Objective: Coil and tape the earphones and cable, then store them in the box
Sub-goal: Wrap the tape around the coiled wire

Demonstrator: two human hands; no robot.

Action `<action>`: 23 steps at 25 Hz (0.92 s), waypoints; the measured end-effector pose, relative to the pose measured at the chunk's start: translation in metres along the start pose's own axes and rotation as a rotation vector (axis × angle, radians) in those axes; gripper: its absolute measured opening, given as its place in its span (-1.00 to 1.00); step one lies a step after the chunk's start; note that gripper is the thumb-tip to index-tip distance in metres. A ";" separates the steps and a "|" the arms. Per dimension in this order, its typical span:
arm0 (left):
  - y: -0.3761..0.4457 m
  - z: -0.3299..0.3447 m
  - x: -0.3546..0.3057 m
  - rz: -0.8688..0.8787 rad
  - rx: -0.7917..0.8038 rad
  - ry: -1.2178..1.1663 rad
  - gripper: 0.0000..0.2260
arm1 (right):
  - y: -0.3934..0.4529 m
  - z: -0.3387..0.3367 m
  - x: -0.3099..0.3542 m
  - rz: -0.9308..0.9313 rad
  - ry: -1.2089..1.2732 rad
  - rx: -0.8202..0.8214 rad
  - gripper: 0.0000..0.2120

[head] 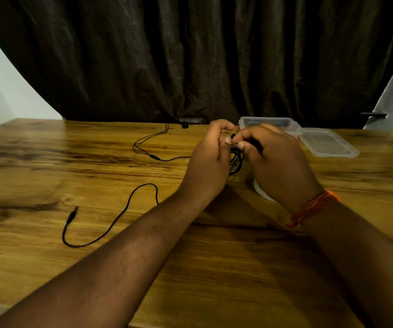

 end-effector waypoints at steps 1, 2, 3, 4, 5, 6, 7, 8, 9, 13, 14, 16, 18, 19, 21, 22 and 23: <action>0.001 -0.001 0.004 -0.040 -0.013 -0.031 -0.80 | 0.000 0.001 -0.002 0.022 0.024 0.008 -0.86; 0.002 -0.002 0.008 -0.078 -0.025 -0.058 -0.81 | -0.001 0.002 -0.004 0.037 0.047 0.016 -0.87; 0.003 -0.003 0.010 -0.104 -0.033 -0.079 -0.82 | -0.001 0.002 -0.004 0.047 0.068 0.023 -0.88; 0.003 -0.004 0.011 -0.117 -0.038 -0.101 -0.82 | -0.001 0.003 -0.004 0.050 0.075 0.030 -0.89; 0.003 -0.004 0.012 -0.122 -0.039 -0.116 -0.82 | -0.001 0.003 -0.003 0.039 0.063 0.033 -0.90; 0.003 -0.004 0.012 -0.129 -0.037 -0.124 -0.82 | -0.001 0.002 -0.001 0.018 0.033 0.033 -0.90; 0.002 -0.003 0.013 -0.138 -0.034 -0.127 -0.82 | -0.001 0.002 0.000 -0.003 0.001 0.032 -0.91; 0.002 -0.003 0.014 -0.148 -0.032 -0.134 -0.82 | -0.001 0.003 0.002 -0.017 -0.026 0.035 -0.92; 0.002 -0.003 0.015 -0.158 -0.032 -0.143 -0.81 | -0.002 0.004 0.003 -0.026 -0.047 0.041 -0.93; 0.001 -0.003 0.018 -0.189 -0.040 -0.150 -0.81 | -0.003 0.011 0.010 -0.072 -0.118 0.080 -0.93; 0.001 -0.003 0.018 -0.194 -0.043 -0.148 -0.81 | -0.003 0.012 0.011 -0.077 -0.119 0.088 -0.93; 0.001 -0.004 0.020 -0.198 -0.048 -0.143 -0.81 | -0.003 0.012 0.009 -0.049 -0.059 0.083 -0.92; 0.001 -0.006 0.017 -0.170 -0.053 -0.116 -0.80 | -0.004 0.007 0.000 0.063 0.083 0.058 -0.91; 0.002 -0.007 0.014 -0.139 -0.051 -0.095 -0.80 | -0.005 0.006 -0.007 0.148 0.172 0.047 -0.93; 0.001 -0.007 0.003 -0.056 -0.043 -0.055 -0.79 | -0.007 0.007 -0.023 0.310 0.342 0.031 -0.91; 0.001 -0.007 -0.003 -0.012 -0.042 -0.037 -0.79 | -0.009 0.008 -0.027 0.371 0.414 0.031 -0.86; 0.001 -0.006 -0.007 0.023 -0.041 -0.020 -0.78 | -0.010 0.010 -0.031 0.421 0.487 0.040 -0.85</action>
Point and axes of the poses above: each hand's wrist, its own y-axis towards the middle knuckle, its own z-axis out of the palm, x = y × z, the point moved 10 cm from there along y, towards the middle knuckle, and after that the axes turned 7 degrees about -x, right-handed, at the moved point
